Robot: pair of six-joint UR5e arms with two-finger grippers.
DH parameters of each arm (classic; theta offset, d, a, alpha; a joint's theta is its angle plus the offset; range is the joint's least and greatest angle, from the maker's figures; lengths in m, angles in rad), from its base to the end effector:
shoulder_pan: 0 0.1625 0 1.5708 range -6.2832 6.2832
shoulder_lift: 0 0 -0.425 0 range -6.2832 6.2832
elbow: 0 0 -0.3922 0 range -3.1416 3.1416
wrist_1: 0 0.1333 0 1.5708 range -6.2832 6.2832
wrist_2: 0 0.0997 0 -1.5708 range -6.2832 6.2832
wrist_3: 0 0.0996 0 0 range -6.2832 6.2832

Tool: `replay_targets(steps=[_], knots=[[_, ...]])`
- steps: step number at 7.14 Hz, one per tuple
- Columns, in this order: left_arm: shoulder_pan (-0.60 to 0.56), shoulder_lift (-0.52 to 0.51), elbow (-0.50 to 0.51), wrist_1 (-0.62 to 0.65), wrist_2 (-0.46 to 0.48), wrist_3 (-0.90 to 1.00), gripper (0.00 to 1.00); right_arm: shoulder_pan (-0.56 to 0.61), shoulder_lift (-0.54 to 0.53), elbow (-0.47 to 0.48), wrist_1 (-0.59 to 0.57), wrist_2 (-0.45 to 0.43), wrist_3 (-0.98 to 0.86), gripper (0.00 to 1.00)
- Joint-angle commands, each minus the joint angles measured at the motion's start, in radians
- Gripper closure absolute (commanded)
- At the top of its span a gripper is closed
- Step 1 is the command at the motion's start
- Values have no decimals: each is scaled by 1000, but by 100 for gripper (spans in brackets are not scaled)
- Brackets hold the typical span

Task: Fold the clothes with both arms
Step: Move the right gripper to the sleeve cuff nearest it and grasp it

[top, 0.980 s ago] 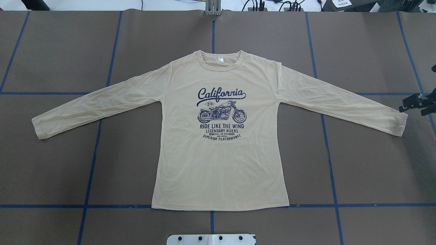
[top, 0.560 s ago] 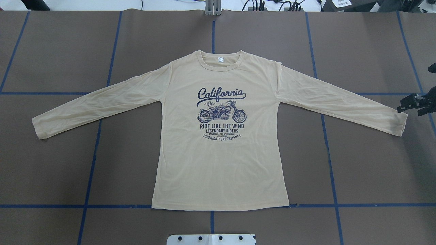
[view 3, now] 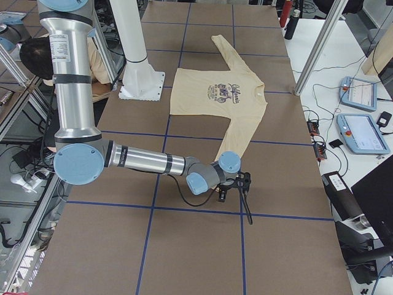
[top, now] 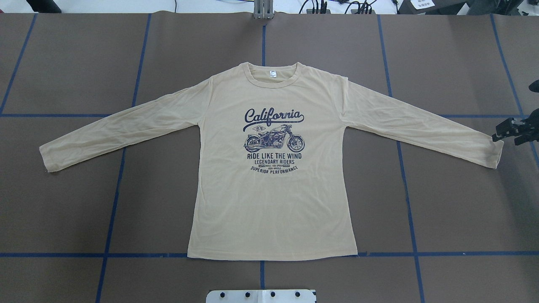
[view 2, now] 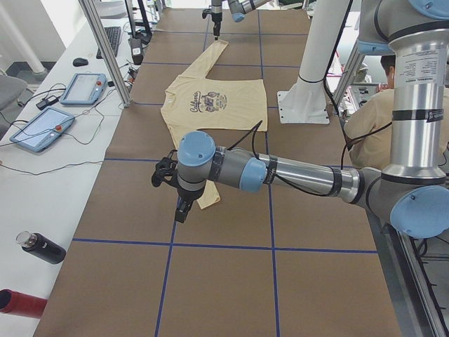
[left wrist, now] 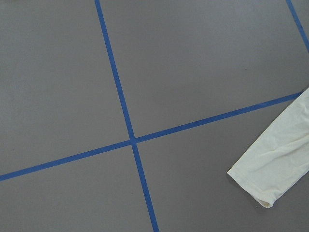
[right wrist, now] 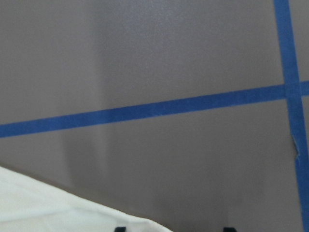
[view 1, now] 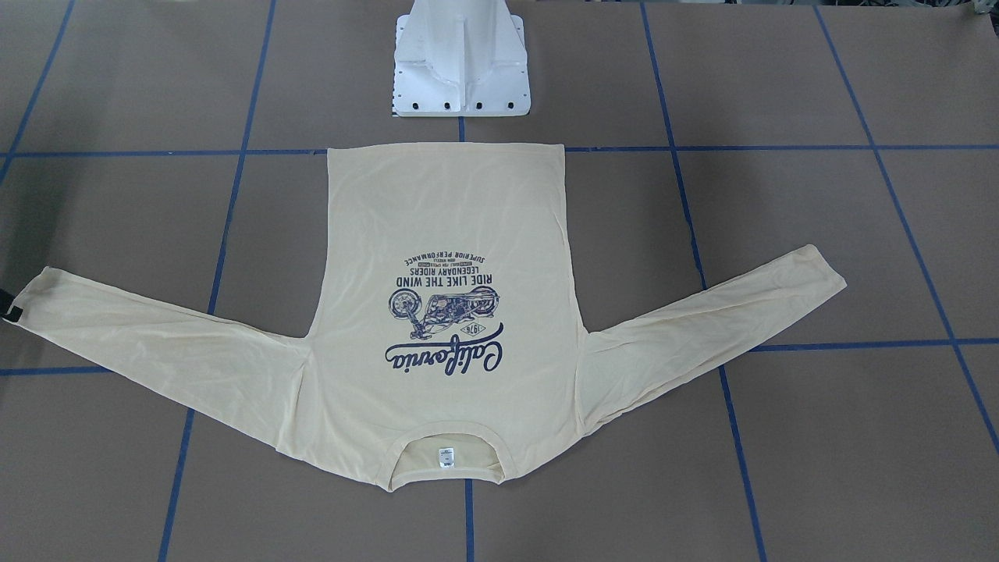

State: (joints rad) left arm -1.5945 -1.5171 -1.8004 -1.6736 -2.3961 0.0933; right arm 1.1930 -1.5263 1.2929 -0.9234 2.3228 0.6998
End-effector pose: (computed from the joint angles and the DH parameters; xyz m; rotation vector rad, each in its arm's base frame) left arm -0.0714 -0.4762 0.5558 0.3104 0.8038 0.1802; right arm -0.1315 -0.5083 0.7043 -0.0419 -0.8382 0.1473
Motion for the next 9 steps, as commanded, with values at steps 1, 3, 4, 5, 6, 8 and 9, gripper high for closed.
replay_targets(steps=[1, 3, 4, 5, 6, 8, 9], knots=[[-1, 2, 0, 0, 0, 3, 0, -3, 0, -3, 0, 3, 4, 38], [-1, 2, -2, 0, -3, 3, 0, -3, 0, -3, -2, 4, 6, 59], [-1, 2, -4, 0, -3, 3, 0, -3, 0, -3, 0, 7, 10, 96], [-1, 2, -2, 0, -3, 5, 0, -3, 1, -3, 0, 9, 10, 100], [-2, 2, -4, 0, -5, 5, 0, -4, 3, -4, 0, 19, 10, 100], [-4, 17, -45, 3, 0, 3, 0, -3, 18, 14, 0, 48, 48, 100], [-4, 21, -56, 3, -5, -6, 0, -1, 18, 22, 1, 85, 49, 100]])
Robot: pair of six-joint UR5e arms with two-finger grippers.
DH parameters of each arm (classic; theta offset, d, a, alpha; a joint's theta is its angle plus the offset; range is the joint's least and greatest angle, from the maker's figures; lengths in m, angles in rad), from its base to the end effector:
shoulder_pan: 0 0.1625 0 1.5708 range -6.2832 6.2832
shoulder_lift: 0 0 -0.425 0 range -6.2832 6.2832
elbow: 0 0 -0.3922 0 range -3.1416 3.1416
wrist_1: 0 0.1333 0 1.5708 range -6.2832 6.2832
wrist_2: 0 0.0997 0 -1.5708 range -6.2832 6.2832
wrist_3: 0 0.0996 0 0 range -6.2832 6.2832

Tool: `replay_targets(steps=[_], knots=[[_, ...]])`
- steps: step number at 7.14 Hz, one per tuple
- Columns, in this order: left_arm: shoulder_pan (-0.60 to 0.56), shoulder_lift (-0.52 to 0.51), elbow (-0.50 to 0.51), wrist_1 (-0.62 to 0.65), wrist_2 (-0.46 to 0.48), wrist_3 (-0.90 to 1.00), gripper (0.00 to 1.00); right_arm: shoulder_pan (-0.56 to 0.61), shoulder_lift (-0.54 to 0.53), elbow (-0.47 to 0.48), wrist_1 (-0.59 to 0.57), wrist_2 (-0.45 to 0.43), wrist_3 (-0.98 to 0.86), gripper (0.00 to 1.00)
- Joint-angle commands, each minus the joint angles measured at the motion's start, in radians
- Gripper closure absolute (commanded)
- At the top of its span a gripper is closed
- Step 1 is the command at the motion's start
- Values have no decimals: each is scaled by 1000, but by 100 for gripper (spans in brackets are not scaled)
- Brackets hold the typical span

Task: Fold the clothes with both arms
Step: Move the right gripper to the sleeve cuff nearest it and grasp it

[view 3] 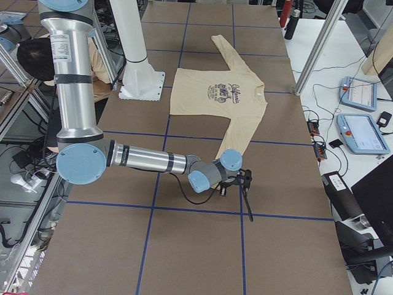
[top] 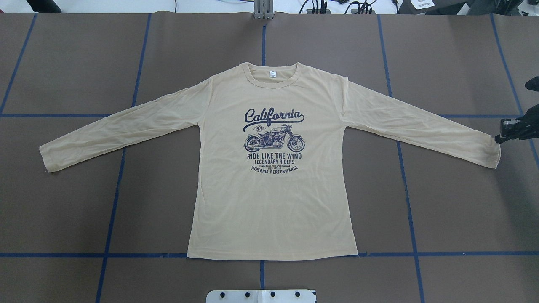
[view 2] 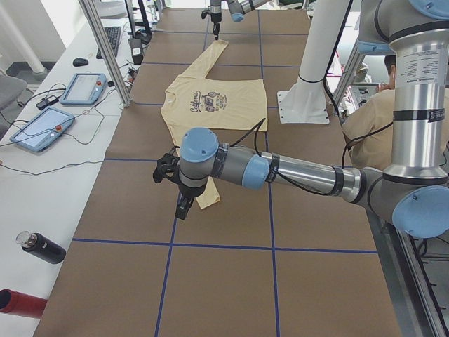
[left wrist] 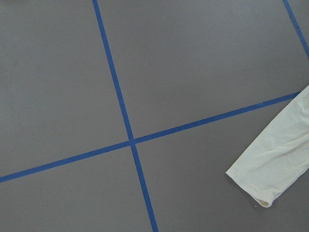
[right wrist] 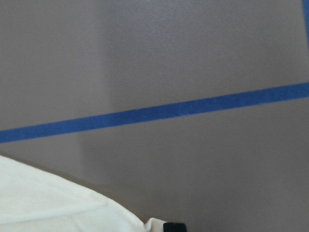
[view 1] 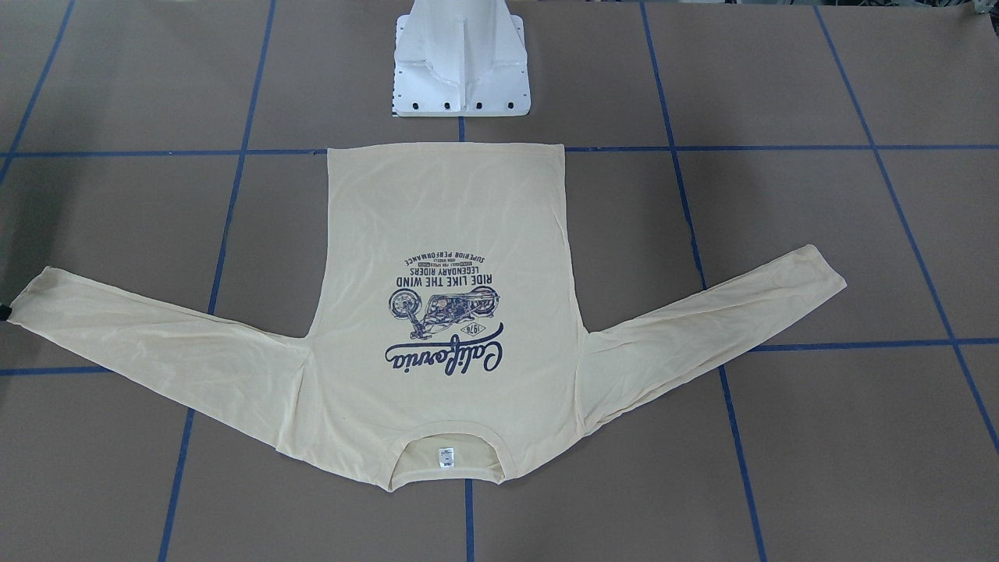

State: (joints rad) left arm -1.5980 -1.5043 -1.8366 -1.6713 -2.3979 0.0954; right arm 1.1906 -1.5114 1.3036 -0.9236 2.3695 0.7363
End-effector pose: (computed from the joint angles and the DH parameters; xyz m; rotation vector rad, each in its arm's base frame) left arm -0.0728 -0.4696 0.5439 0.3325 0.8026 0.1878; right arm -0.1387 -0.5140 0.6881 -0.0635 -0.8862 0.1570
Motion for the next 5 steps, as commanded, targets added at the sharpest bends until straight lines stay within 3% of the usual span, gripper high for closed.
replay_targets(steps=[1, 3, 5], knots=[[0, 7, -20, 1, -3, -9, 0, 6, 3, 50, 2, 66, 14, 100], [1, 7, -24, 2, -4, -11, 0, 4, 3, 194, -14, 60, 69, 100], [1, 6, -24, 2, -6, -11, 0, -98, 139, 238, -15, 22, 364, 100]])
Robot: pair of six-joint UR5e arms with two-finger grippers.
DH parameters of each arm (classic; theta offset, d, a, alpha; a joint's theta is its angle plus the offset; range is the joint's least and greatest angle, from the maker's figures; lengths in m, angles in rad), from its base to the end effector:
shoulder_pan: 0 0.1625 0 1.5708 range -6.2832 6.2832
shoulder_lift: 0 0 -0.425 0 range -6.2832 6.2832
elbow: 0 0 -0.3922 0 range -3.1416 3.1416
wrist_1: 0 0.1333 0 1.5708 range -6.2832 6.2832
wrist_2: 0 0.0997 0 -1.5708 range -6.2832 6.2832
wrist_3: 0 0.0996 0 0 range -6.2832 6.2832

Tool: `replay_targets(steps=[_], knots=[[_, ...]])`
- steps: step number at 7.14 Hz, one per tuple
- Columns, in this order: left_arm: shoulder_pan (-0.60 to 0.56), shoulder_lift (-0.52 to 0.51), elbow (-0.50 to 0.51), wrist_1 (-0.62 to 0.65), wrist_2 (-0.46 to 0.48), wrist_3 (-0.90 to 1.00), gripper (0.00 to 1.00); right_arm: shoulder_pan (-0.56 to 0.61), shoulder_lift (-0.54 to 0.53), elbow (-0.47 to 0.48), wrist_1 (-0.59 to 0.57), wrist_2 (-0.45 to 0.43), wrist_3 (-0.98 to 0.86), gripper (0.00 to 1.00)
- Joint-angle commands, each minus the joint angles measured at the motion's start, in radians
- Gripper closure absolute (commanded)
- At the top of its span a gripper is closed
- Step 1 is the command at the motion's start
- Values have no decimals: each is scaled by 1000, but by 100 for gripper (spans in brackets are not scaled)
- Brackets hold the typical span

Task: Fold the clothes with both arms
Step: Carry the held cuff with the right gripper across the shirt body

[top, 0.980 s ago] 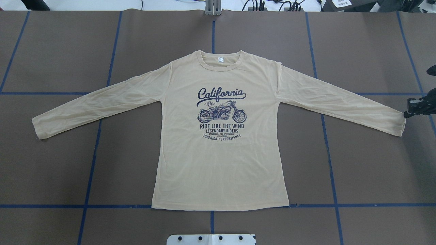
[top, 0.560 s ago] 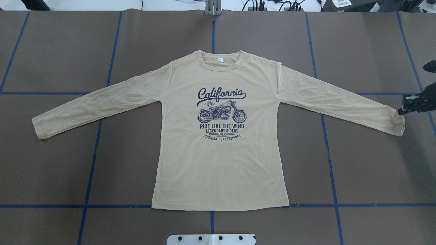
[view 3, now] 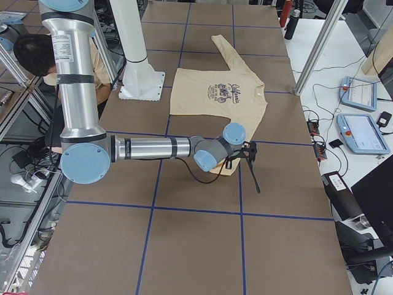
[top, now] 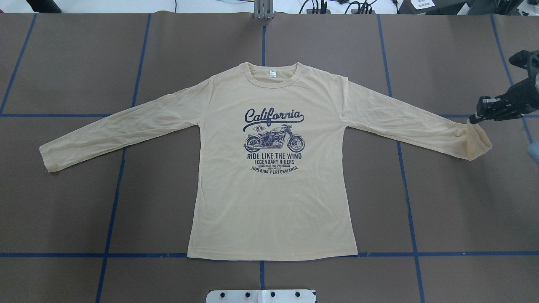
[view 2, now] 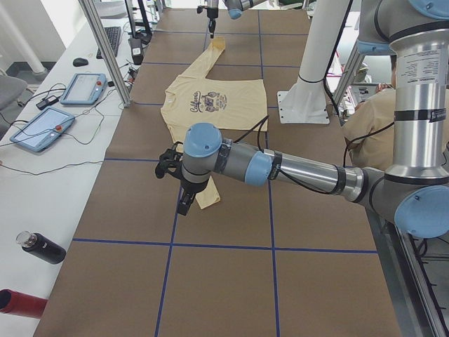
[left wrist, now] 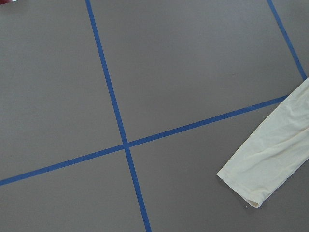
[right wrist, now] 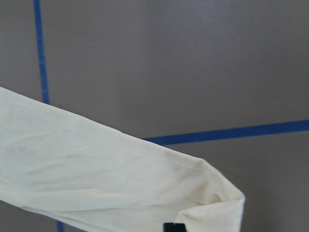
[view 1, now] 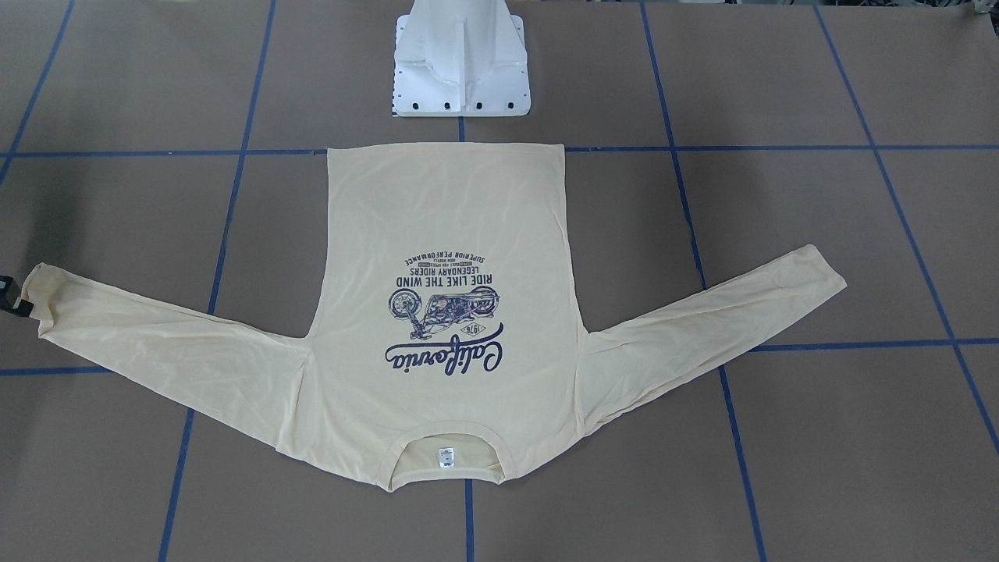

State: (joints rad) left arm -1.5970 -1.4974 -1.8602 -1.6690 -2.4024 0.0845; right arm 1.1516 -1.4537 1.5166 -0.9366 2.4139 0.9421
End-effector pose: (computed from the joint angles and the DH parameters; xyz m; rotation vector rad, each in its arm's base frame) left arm -0.0719 -0.4658 0.5353 0.3413 0.8076 0.1851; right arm -0.1741 -0.5355 0.5467 0.0004 -1.0372 0.1816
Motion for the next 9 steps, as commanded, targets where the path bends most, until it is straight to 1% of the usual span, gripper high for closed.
replay_targets(steps=[1, 3, 4, 5, 6, 7, 8, 9], knots=[[0, -1, -2, 0, -3, 0, 0, -120, 190, 21, -52, -95, 259, 100], [2, -1, -2, 0, -3, 0, 0, -235, 504, 4, -372, -269, 374, 100], [2, -1, 0, -1, -3, 0, 0, -271, 610, -42, -414, -313, 403, 100], [2, -1, 3, -3, -3, 0, 0, -315, 725, -121, -410, -375, 475, 100], [2, -3, 6, -6, -3, 0, 0, -372, 875, -239, -410, -474, 510, 100], [2, -3, 10, -8, -3, 1, 0, -424, 968, -337, -398, -543, 523, 100], [3, -3, 15, -8, -3, 1, 0, -450, 1040, -424, -396, -587, 523, 100], [3, -3, 13, -6, -3, 1, 0, -469, 1135, -531, -395, -617, 523, 100]])
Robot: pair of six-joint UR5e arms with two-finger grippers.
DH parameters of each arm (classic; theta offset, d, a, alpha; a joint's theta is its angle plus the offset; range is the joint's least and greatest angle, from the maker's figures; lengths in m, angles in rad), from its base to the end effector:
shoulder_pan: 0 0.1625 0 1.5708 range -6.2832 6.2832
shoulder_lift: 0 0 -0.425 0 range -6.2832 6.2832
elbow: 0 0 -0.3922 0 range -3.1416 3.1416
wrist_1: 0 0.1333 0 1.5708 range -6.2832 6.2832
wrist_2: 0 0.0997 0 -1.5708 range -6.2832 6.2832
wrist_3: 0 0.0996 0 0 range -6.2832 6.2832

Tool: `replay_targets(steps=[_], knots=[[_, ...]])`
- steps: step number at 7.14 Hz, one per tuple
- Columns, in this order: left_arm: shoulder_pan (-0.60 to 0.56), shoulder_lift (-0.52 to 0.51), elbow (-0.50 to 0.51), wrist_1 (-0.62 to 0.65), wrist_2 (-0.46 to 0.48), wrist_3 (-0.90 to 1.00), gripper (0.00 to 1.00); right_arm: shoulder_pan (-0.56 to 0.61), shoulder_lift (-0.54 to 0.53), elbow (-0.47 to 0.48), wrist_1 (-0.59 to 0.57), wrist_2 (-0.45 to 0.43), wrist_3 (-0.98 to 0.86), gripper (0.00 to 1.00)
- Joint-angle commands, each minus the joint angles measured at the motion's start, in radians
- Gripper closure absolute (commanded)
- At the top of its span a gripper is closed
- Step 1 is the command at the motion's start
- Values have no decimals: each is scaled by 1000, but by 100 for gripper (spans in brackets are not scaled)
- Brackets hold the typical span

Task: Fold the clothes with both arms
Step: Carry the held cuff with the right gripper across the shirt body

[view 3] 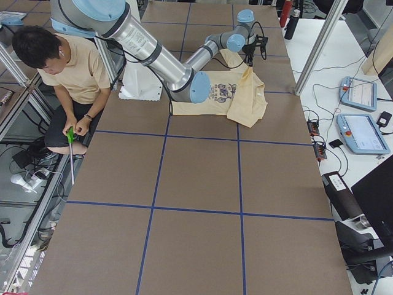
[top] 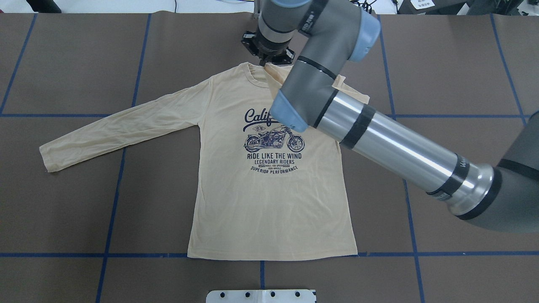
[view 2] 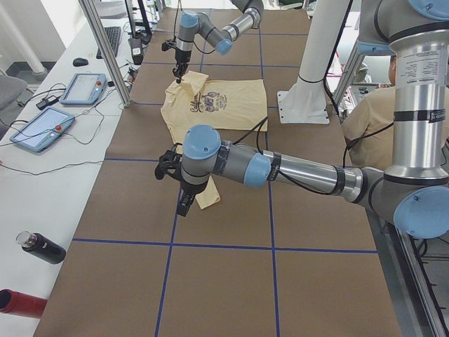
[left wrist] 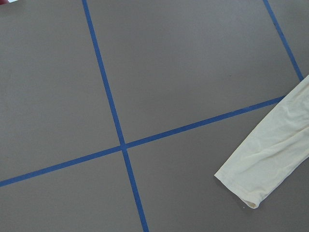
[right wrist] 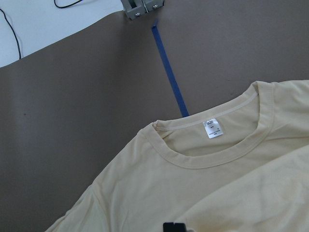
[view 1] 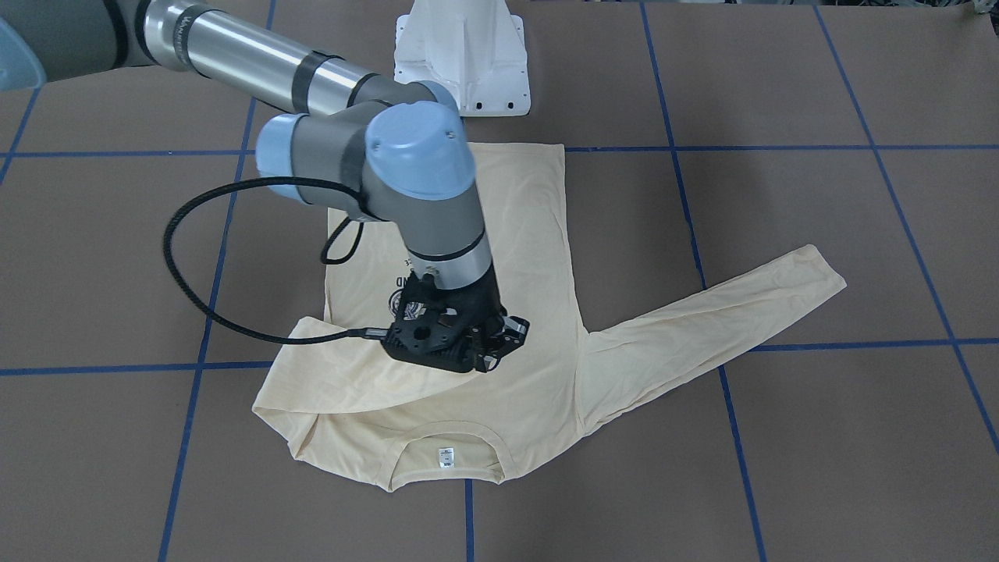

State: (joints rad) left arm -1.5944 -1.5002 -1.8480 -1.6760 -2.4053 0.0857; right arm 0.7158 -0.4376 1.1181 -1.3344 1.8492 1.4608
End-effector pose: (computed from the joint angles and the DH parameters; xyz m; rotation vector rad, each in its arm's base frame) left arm -0.0706 -0.4678 0.5391 0.3385 0.8110 0.1881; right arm -0.5541 -0.6223 0.0750 0.1296 -0.9454 0.4321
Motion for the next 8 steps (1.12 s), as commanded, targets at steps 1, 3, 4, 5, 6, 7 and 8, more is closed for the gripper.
replay_targets(steps=[1, 3, 4, 5, 6, 7, 8], knots=[[1, 0, 1, 2, 0, 0, 0, -44, 163, -179, 18, -76, 4, 100], [1, 1, 12, 1, 0, 2, 0, -99, 218, -301, 86, -142, -2, 100], [1, 1, 18, 1, 0, 2, 0, -105, 230, -320, 92, -145, -2, 100], [1, 1, 16, 1, 0, 2, 0, -113, 237, -352, 147, -153, 0, 100], [1, 1, 16, 1, -2, 2, 0, -117, 256, -421, 206, -160, 0, 100], [1, 1, 13, 1, -2, 2, 0, -122, 261, -432, 227, -162, 1, 100], [1, 1, 13, 1, -2, 2, 0, -134, 272, -432, 227, -162, 4, 100]])
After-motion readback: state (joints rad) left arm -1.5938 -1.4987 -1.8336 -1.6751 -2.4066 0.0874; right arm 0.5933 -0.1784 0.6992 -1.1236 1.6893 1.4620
